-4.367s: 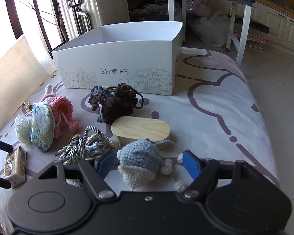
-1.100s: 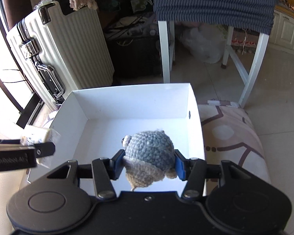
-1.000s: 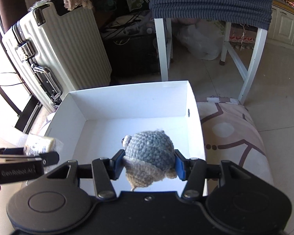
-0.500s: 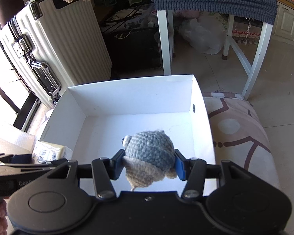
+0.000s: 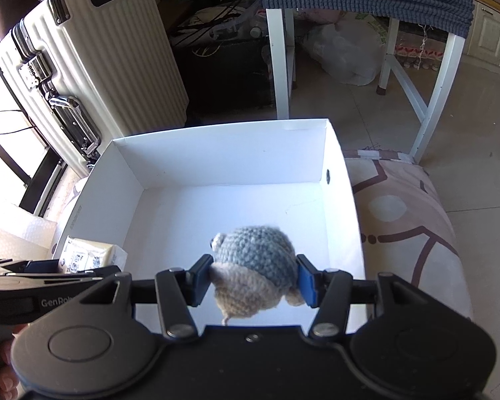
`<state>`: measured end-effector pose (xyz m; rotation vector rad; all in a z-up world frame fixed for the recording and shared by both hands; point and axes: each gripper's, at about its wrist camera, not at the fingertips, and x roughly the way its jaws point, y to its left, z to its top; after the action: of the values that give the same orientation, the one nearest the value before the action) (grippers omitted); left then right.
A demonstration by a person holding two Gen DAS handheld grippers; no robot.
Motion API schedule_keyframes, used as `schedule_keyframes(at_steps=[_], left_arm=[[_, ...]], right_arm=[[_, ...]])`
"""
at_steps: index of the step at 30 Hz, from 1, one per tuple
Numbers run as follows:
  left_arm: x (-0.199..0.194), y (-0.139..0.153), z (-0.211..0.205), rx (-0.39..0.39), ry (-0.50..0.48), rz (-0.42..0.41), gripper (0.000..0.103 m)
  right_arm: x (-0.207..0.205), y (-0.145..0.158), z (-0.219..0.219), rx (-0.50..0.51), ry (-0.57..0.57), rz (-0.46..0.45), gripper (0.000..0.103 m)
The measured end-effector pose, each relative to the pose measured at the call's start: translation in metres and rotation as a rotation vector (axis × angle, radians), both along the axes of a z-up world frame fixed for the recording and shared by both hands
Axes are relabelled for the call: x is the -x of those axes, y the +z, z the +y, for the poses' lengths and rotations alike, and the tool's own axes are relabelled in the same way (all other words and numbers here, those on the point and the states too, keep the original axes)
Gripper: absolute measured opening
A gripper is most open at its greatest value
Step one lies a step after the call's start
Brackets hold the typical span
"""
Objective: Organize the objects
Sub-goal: 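Open both grippers to drop the tissue pack and mouse into the box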
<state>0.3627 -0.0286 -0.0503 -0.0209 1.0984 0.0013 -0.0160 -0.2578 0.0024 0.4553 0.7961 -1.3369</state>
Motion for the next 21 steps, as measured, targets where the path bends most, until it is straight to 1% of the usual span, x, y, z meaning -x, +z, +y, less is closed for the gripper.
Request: schedule_keyframes(at_steps=[1,2,3,6,13,21], left_arm=[[0.000,0.000,0.000,-0.001,0.003,-0.002,0.086],[0.000,0.001,0.000,-0.004,0.004,-0.006,0.088],[0.000,0.002,-0.001,-0.011,-0.001,-0.008,0.088],[0.001,0.006,-0.004,-0.026,-0.007,-0.021,0.088],[0.002,0.008,-0.007,-0.004,-0.019,-0.017,0.088],[0.006,0.011,-0.007,-0.002,-0.015,-0.018,0.088]], right_arm=[[0.000,0.001,0.000,0.004,-0.001,-0.002,0.059],[0.000,0.001,0.001,0.007,-0.002,-0.002,0.062],[0.000,0.002,0.001,0.009,-0.003,0.002,0.063],[0.000,0.003,0.002,0.010,-0.003,0.010,0.063],[0.002,0.005,0.003,0.009,-0.009,0.014,0.063],[0.006,0.009,0.006,0.019,-0.015,0.014,0.063]])
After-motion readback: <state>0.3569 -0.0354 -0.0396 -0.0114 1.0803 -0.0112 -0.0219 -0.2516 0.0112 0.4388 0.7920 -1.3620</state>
